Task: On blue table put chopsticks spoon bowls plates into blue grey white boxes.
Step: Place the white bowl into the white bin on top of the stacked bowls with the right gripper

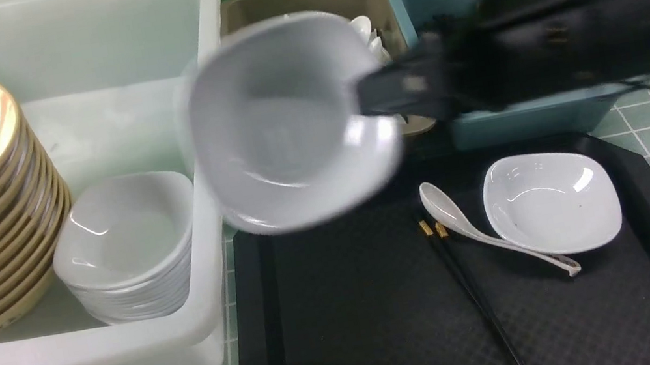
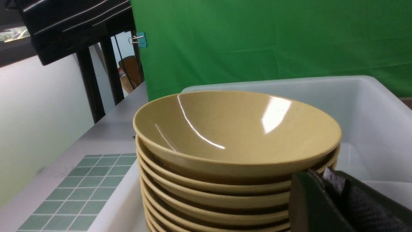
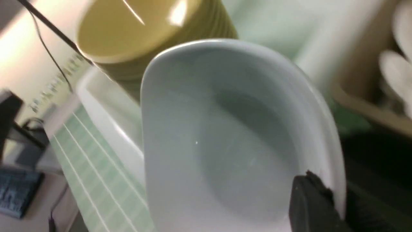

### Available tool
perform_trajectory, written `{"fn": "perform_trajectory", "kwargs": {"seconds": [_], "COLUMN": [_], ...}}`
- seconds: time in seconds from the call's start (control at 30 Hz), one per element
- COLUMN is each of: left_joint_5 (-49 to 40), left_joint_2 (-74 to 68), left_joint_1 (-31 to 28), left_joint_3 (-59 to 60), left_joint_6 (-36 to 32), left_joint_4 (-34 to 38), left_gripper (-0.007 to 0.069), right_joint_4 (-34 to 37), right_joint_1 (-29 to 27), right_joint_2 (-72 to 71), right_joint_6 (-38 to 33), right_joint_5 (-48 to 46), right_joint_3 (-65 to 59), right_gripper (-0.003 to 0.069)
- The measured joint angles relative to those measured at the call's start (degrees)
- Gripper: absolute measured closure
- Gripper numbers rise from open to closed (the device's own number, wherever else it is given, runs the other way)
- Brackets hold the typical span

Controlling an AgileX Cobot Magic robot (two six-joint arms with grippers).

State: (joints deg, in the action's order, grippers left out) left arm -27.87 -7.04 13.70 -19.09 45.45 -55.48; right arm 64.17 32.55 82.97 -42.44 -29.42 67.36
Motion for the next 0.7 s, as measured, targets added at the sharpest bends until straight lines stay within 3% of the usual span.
{"fn": "perform_trajectory", "kwargs": {"seconds": [0.13,0.5,0.63,0.7], "left_joint_5": [0.3,0.3,0.3,0.3], "left_joint_2": [0.0,0.0,0.0,0.0], "left_joint_1": [0.0,0.0,0.0,0.0], "left_joint_3": [0.0,0.0,0.0,0.0], "left_joint_6": [0.0,0.1,0.2,0.2], "left_joint_4": [0.0,0.0,0.0,0.0], "left_gripper": [0.062,0.062,0.062,0.062], "right_joint_4": [3.3,4.4,4.4,4.4], "right_joint_1": [6.9,8.1,8.2,8.2], "right_joint_2": [14.7,28.3,28.4,28.4], "right_joint_6": [-1.7,4.2,2.3,1.2], "right_joint_5": [8.6,9.4,10.8,10.5], "right_joint_3": [10.4,19.2,19.4,19.4], "right_gripper": [0.0582,0.0547,0.0415,0.0382]}}
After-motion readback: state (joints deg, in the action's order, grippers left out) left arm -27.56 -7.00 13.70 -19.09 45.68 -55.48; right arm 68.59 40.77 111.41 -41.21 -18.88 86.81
